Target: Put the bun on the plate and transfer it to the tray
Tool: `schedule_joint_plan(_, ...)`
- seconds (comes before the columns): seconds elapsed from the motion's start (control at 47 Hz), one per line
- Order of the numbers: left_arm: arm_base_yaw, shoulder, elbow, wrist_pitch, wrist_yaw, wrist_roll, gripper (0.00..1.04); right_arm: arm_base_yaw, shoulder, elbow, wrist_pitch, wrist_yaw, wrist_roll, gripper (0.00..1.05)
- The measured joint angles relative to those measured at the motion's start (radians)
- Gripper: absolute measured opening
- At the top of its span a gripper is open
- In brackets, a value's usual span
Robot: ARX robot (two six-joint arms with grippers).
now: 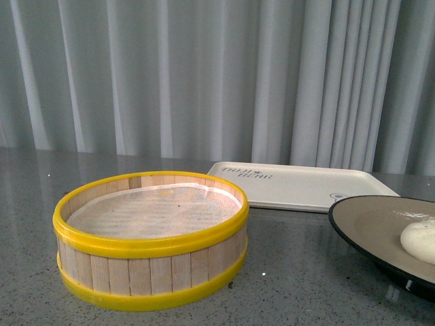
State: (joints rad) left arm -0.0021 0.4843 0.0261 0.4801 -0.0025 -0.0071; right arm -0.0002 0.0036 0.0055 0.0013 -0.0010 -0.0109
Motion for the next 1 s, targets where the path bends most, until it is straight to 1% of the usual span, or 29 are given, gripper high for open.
schedule_joint_plan(0.362,0.0,-0.174,0.0,-0.167,0.0,0.0,0.04,0.0,0.0,0.0,0.0,0.0,0.0,0.96)
schedule_joint_plan(0.788,0.0,-0.31,0.0,-0.303,0.0,0.0,0.04,0.0,0.0,0.0,0.0,0.0,0.0,0.96)
schedule_joint_plan(0.873,0.0,-0.436,0.0,-0.463,0.002,0.0,0.04,0.0,0.0,0.0,0.0,0.0,0.0,0.96)
schedule_joint_plan(1.001,0.0,-0.48,0.0,-0.476,0.002,0.001,0.04,0.0,0.0,0.0,0.0,0.0,0.0,0.96)
